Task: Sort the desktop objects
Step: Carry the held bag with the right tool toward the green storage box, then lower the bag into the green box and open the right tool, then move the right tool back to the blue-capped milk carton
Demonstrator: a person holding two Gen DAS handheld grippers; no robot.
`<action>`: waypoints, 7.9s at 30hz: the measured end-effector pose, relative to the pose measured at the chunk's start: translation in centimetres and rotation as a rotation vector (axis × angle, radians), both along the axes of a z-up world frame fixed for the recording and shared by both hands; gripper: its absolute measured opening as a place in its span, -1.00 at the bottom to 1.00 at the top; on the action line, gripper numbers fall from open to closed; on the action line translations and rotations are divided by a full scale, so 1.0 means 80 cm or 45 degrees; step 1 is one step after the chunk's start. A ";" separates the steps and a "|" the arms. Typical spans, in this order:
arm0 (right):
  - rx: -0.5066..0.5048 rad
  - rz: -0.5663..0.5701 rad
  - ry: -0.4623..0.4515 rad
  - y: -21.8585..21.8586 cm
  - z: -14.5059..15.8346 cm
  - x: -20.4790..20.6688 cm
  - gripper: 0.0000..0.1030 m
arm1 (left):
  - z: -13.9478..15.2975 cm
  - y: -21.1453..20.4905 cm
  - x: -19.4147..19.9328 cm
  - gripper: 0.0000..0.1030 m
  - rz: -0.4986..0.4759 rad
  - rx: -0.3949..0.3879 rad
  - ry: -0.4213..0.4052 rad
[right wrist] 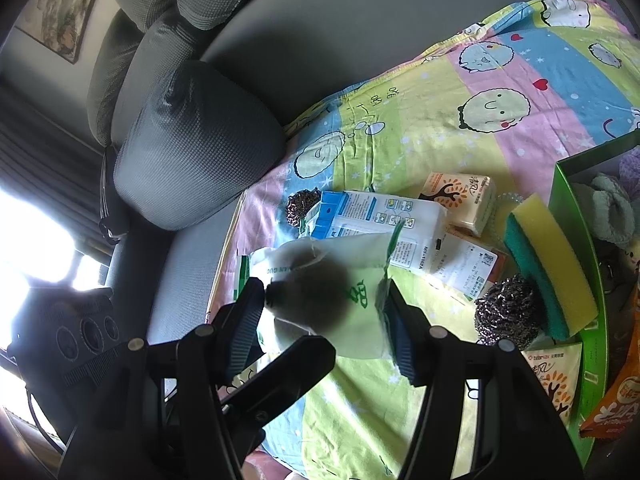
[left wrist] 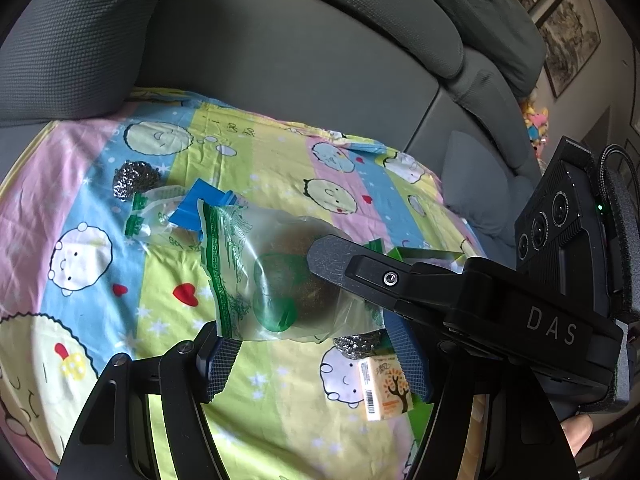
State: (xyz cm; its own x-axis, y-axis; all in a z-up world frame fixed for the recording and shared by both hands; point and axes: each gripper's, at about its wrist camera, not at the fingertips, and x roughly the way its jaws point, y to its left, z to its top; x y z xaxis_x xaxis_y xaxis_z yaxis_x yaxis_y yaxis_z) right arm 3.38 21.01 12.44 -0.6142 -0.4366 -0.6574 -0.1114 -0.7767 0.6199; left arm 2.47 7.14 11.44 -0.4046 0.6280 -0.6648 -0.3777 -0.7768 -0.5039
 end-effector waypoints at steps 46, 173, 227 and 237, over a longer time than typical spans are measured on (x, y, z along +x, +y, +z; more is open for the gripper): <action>0.047 -0.022 0.023 0.013 0.007 0.010 0.16 | 0.003 0.014 0.006 0.36 -0.054 0.010 0.009; 0.170 -0.837 -0.017 0.207 0.013 0.095 0.58 | 0.014 0.155 -0.032 0.75 -0.343 0.017 0.014; -0.032 -0.147 -0.143 0.042 -0.028 -0.089 0.58 | -0.072 -0.028 -0.102 0.76 0.204 -0.040 -0.185; -0.065 -0.122 -0.225 0.046 -0.065 -0.109 0.28 | -0.085 0.019 -0.098 0.75 0.083 -0.123 -0.203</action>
State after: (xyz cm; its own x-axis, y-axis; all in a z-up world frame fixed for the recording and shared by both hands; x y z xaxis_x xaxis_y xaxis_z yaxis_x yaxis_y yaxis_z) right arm -5.34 24.70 7.28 -0.5318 -0.4169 -0.7371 -0.2940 -0.7254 0.6224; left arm -5.39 8.62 4.65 -0.3267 0.5343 -0.7796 -0.2465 -0.8445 -0.4755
